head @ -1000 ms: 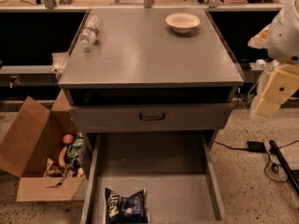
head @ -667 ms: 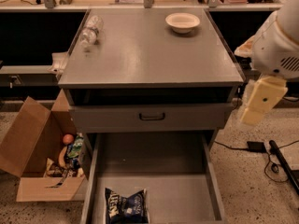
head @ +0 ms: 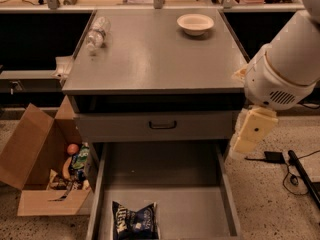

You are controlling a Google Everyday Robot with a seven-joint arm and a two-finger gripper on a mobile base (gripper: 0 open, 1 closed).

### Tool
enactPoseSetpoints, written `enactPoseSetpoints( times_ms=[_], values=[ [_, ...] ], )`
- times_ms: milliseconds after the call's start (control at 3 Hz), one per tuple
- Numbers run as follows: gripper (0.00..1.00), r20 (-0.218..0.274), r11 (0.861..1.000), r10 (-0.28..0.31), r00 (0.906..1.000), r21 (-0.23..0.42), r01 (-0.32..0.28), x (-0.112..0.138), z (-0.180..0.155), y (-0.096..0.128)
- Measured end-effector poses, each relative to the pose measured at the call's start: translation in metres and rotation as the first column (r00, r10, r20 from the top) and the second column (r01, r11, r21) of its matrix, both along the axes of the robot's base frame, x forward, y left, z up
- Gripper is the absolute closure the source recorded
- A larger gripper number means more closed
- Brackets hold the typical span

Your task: Pick blue chip bag from middle drawer and place on counter

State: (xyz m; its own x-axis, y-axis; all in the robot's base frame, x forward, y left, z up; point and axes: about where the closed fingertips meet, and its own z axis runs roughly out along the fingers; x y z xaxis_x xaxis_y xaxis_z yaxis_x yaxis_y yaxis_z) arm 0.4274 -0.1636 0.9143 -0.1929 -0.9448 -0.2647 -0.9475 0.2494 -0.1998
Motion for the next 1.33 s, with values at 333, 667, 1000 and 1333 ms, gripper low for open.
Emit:
enactPoseSetpoints(
  times_ms=[333,667,1000,1333],
  values=[
    [0.00,-0.055,1.000,0.019,0.9983,0.003,-0.019,0.001,-0.048,0.006],
    [0.00,-0.145,0.999,0.040,0.9886,0.000,-0.040,-0.010,-0.116,0.037],
    [0.00,-0.288,0.998,0.066,0.9553,0.017,-0.064,-0.034,-0.192,0.083],
    [0.00,-0.403,0.996,0.085,0.9111,0.060,-0.067,-0.062,-0.253,0.098]
  ],
)
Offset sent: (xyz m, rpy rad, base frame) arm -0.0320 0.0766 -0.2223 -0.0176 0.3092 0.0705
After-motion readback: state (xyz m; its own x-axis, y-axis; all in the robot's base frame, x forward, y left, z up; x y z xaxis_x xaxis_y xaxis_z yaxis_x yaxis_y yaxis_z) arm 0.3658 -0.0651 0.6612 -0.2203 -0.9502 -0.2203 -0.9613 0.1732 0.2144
